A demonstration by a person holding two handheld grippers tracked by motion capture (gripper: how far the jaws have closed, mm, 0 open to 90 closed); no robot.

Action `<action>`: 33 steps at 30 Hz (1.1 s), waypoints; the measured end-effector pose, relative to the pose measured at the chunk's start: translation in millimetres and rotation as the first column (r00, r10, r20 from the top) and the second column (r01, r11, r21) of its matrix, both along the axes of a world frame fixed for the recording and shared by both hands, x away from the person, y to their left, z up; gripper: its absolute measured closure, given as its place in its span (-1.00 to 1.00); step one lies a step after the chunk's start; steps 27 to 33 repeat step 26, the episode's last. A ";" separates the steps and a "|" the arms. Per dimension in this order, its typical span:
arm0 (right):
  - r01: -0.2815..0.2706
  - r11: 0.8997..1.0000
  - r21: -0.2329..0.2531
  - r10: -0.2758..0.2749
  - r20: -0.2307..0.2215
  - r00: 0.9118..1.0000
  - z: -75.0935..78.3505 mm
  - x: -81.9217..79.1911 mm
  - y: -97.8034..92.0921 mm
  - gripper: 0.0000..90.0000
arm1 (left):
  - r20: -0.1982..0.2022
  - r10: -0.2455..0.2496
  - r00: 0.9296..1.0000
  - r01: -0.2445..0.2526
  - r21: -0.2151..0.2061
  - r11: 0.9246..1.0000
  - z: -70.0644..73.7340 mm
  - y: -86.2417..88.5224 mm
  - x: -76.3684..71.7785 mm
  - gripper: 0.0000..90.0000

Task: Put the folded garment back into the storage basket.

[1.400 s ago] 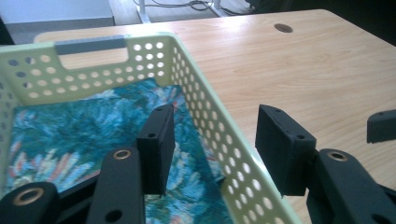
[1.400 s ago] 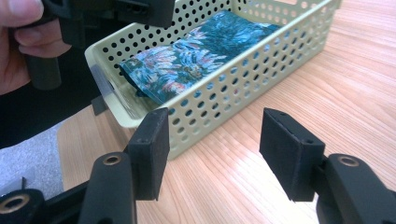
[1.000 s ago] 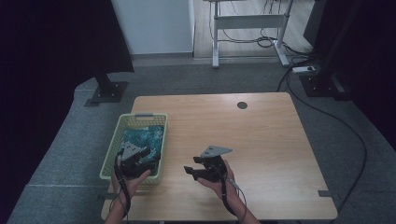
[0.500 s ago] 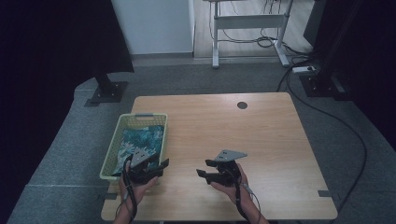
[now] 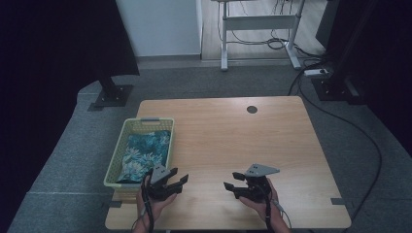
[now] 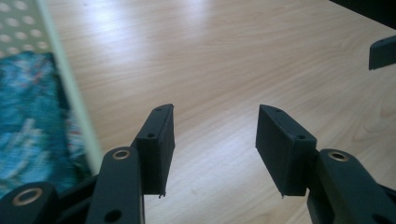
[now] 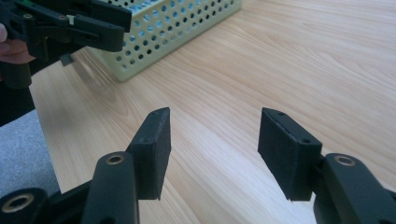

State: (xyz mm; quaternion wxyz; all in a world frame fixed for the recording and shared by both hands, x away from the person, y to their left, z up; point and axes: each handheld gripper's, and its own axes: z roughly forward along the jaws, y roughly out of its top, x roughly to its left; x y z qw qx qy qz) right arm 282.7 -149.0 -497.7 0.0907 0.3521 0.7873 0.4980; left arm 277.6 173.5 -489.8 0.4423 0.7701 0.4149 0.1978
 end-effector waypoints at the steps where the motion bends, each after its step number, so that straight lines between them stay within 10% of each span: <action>1: 0.005 1.000 0.000 -0.005 0.000 1.000 -1.2 -1.7 -4.4 -0.03 | 0.000 -0.005 1.000 0.005 0.002 1.000 -1.8 -3.2 -1.3 0.05; 16: 0.079 0.996 -0.027 -0.080 -0.005 0.997 -23.2 -28.3 -55.1 -0.03 | -0.016 -0.061 0.998 0.061 -0.002 0.998 -26.9 -28.0 -16.5 0.05; 33: 0.102 0.994 -0.028 -0.103 -0.010 0.995 -31.5 -31.1 -64.3 -0.06 | -0.030 -0.062 0.998 0.062 0.001 0.998 -34.5 -28.5 -18.0 0.02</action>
